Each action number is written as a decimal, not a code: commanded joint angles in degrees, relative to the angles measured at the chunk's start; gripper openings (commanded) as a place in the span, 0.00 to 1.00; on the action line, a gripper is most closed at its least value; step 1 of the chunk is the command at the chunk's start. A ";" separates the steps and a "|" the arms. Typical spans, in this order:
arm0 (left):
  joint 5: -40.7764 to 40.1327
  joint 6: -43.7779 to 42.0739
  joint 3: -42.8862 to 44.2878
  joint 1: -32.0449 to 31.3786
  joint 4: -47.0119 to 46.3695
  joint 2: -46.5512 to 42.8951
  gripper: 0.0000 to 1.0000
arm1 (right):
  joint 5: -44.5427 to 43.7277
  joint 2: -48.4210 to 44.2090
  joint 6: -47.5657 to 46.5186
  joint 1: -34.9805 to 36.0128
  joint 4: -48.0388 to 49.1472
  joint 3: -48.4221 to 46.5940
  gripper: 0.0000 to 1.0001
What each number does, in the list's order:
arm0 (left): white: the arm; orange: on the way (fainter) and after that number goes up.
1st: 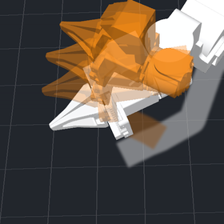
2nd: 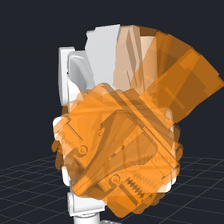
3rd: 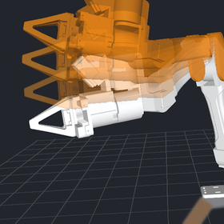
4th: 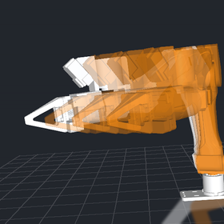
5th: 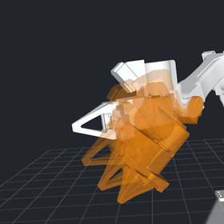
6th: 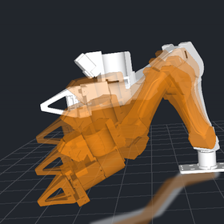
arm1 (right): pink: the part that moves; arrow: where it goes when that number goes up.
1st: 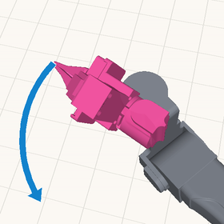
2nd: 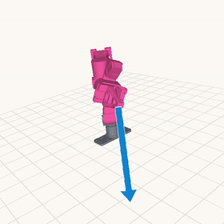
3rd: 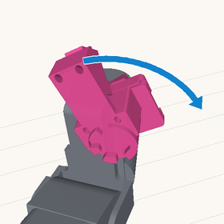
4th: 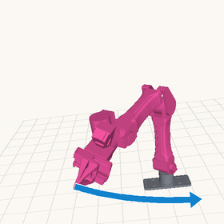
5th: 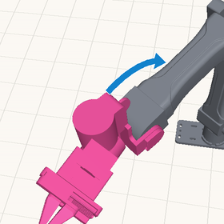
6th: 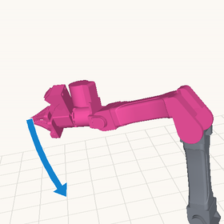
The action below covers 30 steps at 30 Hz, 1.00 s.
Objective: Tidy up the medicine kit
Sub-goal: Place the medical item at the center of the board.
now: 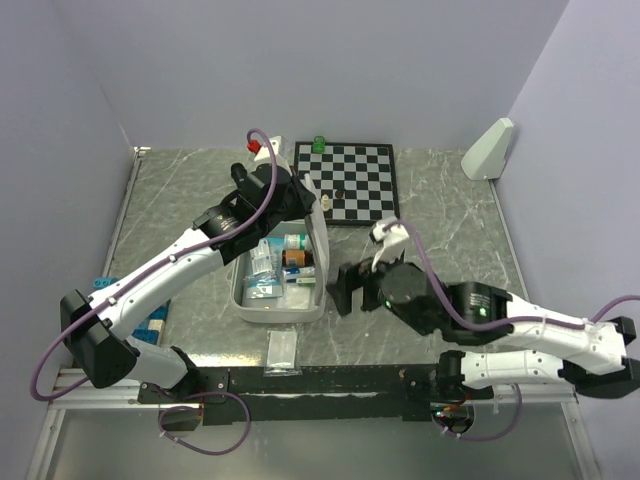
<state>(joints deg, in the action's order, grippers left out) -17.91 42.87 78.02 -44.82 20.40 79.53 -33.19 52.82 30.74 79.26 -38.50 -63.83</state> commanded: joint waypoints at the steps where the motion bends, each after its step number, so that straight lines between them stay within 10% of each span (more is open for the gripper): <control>1: 0.24 -1.65 0.29 0.70 -3.44 0.45 0.01 | 0.13 1.77 1.79 -7.97 0.07 0.89 1.00; 23: 4.02 -2.97 7.76 -0.27 -2.03 8.28 0.01 | 9.36 4.65 -1.74 -18.61 5.64 -3.04 1.00; 30: 4.90 -3.06 7.15 -1.94 -2.56 8.45 0.01 | 10.86 8.70 -1.47 -22.57 5.63 -3.40 0.79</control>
<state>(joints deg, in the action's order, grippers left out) -13.21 41.80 84.03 -46.00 18.61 87.05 -23.86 60.84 29.15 59.20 -32.64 -64.71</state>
